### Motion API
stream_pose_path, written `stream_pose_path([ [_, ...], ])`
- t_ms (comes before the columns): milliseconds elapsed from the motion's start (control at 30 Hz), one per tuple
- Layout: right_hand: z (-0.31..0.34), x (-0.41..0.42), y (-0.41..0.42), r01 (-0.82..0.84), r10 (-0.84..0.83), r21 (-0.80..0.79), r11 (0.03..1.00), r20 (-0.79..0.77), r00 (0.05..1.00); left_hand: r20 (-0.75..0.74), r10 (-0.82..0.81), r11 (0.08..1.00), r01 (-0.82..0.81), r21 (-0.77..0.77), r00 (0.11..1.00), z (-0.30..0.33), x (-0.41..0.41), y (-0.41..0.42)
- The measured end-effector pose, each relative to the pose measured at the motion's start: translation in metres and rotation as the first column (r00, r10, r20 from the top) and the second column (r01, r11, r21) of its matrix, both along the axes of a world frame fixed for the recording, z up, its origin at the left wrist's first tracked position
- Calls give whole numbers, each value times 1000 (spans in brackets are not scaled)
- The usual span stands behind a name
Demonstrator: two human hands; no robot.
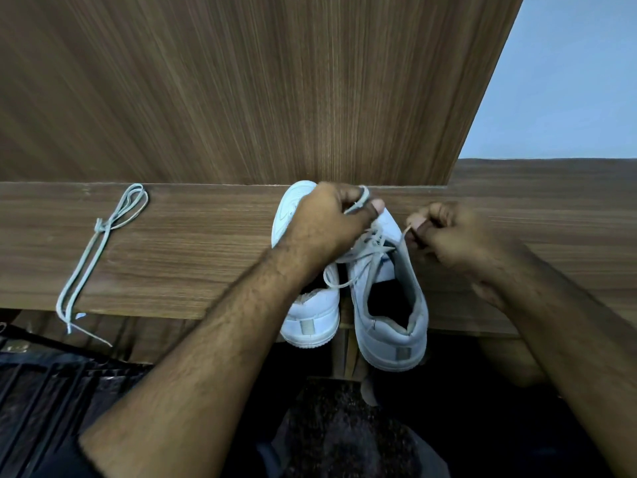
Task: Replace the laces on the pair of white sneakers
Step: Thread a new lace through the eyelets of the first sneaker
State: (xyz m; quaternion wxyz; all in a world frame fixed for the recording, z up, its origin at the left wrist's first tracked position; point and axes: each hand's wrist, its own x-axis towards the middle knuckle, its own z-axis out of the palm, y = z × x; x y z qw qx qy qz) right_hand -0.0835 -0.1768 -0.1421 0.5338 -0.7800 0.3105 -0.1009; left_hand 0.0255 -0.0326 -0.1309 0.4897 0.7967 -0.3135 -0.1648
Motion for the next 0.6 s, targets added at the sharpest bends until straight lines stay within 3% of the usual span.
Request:
stream_pose_path([
  [100, 13, 3, 2, 39, -136, 364, 931, 245, 960, -43, 77, 993, -80, -91, 996, 6, 1, -2],
  [167, 18, 3, 2, 1, -157, 417, 909, 341, 927, -48, 87, 985, -93, -147, 995, 12, -2, -3],
  [200, 17, 3, 1, 0, -121, 330, 944, 348, 930, -54, 85, 979, -93, -179, 995, 15, -5, -2],
  [267, 11, 0, -3, -6, 36, -137, 990, 219, 975, -53, 87, 965, -97, -243, 995, 22, -8, -2],
  [300, 7, -1, -5, -71, 109, -393, 917, 77, 991, -40, 90, 957, -98, -272, 995, 24, -9, -1],
  [333, 4, -1, -7, -178, 154, -550, 816, -91, 984, -18, 107, 949, -107, -296, 994, 24, -8, -1],
  [367, 3, -2, -7, -292, 181, -606, 740, -238, 954, -3, 126, 945, -121, -303, 992, 25, -7, -1],
  [433, 2, -4, -5, -396, 207, -572, 718, -368, 907, -4, 147, 947, -142, -289, 989, 25, -6, -1],
  [467, 3, -5, -4, -370, 210, -541, 755, -335, 918, -12, 147, 949, -144, -280, 989, 24, -6, -1],
  [533, 7, -6, -4, -165, 140, -422, 891, -89, 986, -32, 146, 956, -149, -253, 989, 24, -6, -1],
  [600, 15, -6, -3, 0, 25, -123, 992, 207, 978, -44, 139, 960, -145, -240, 989, 22, -5, -1],
])
